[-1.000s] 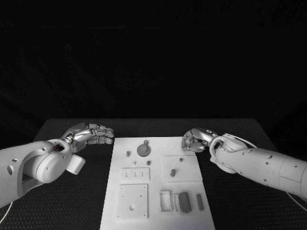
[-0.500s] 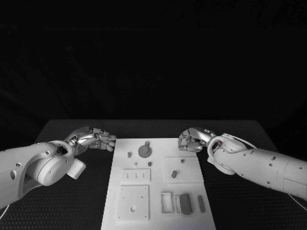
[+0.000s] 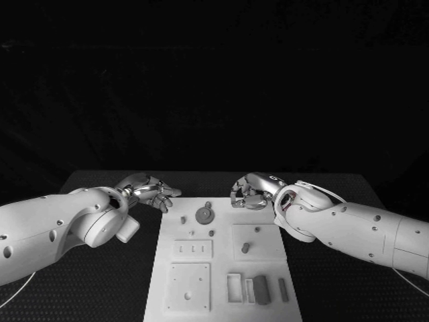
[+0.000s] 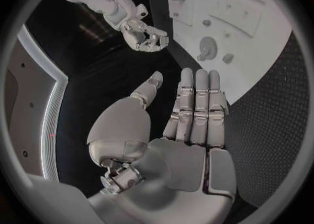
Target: Assemble the parts on the task board
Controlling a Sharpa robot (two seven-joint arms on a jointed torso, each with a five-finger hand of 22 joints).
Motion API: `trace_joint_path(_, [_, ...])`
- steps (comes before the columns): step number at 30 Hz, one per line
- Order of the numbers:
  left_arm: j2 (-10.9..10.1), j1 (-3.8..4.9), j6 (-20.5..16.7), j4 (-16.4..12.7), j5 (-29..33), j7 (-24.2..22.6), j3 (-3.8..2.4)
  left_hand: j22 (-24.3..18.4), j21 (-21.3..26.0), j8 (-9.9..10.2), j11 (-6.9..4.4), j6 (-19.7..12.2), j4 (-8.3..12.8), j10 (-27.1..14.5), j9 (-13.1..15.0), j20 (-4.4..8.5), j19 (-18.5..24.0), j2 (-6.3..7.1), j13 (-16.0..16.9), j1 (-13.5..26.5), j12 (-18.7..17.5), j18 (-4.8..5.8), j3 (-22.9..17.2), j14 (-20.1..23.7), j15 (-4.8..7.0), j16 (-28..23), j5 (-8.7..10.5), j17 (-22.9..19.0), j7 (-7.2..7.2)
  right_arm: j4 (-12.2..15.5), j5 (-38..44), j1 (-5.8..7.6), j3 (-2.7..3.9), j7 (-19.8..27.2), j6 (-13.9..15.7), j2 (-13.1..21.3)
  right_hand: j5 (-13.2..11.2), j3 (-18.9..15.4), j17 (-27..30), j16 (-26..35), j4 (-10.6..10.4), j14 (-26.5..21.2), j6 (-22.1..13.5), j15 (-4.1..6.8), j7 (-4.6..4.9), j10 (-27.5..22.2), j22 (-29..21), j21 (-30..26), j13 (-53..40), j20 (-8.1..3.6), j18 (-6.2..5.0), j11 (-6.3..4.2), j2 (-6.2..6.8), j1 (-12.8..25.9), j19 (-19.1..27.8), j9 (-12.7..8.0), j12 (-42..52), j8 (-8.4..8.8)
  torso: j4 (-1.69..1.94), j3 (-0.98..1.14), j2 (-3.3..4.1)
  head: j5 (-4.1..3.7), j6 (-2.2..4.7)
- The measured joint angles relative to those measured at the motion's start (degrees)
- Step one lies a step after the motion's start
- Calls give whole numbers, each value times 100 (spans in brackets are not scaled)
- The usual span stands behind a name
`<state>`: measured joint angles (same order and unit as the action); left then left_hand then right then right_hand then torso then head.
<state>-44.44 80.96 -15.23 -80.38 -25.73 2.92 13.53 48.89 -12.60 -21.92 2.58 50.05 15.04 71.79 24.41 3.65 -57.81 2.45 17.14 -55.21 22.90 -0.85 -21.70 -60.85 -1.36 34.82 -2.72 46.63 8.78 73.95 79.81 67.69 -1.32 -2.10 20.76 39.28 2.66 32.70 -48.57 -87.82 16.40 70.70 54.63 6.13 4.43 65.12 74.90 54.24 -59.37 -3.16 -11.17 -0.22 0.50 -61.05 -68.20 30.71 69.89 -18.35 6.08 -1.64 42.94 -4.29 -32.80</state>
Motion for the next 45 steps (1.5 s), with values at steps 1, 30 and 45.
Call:
trace_joint_path(1, [60, 3, 1, -5, -89, 71, 0, 72, -99, 0, -33, 4, -24, 33, 0, 49, -140, 0, 138, 0, 170, -1, 24, -83, 73, 188, -17, 105, -4, 25, 9, 0, -1, -28, -22, -22, 0, -12, 5, 0, 12, 0, 0, 0, 0, 0, 0, 0, 0, 0, 0, 0, 0, 0, 0, 0, 0, 0, -3, 1, -7, 10, 1])
trace_joint_path(30, [784, 4, 280, 90, -432, 1311, 10, 2248, -2341, -44, -426, 408, -666, -291, 242, 956, -1418, 258, 3456, 661, 4338, -16, 485, -592, 893, 3727, -15, 1576, -445, 387, 234, 7, -15, -377, -336, -510, -1, -22, 36, 0, 21, -11, 8, 9, -8, 0, 4, 0, 0, 3, 0, 0, 5, 3, 1, 0, 0, -1, -18, -21, -63, 82, -52])
trace_joint_path(45, [862, 4, 462, 78, -431, 1587, 10, 2299, -2363, -44, -447, 556, -657, -292, 288, 978, -1396, 115, 3455, 621, 4338, -20, 435, -602, 945, 3776, -15, 1478, -465, 434, 288, 6, -16, -395, -392, -593, -1, -29, 36, 0, 28, -8, 1, 6, -1, 0, 3, 0, 0, 12, 0, 0, 6, 3, -6, 0, 0, -1, -13, -22, -66, 75, -82])
